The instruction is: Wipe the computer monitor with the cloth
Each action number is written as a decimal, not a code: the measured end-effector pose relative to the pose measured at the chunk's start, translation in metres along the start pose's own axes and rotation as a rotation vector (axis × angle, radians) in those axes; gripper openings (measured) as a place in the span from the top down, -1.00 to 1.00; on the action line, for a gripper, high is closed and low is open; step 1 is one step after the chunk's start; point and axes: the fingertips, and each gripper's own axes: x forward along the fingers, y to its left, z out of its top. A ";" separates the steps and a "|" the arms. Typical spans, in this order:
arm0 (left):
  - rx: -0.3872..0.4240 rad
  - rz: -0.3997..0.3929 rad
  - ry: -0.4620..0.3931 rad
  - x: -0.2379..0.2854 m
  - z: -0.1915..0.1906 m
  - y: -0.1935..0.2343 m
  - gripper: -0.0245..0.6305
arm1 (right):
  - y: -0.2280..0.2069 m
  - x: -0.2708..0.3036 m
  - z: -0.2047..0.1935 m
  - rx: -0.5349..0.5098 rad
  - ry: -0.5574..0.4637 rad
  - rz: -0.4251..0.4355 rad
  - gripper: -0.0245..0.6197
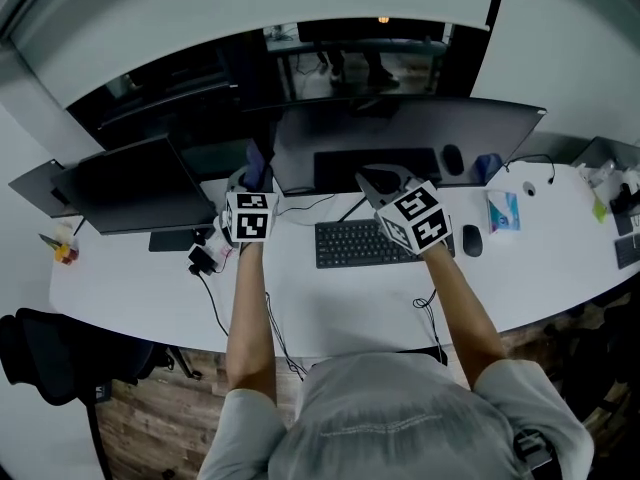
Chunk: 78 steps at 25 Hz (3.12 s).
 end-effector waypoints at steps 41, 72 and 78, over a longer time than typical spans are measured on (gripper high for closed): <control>-1.101 -0.298 -0.068 0.087 -0.160 -0.104 0.76 | -0.055 -0.057 -0.134 0.197 0.198 -0.184 0.91; -0.935 -0.870 -0.019 0.155 0.026 -0.490 0.76 | -0.239 -0.257 -0.229 0.348 0.171 -0.421 0.91; -0.934 -0.866 0.017 0.171 0.040 -0.548 0.76 | -0.268 -0.293 -0.251 0.363 0.185 -0.444 0.91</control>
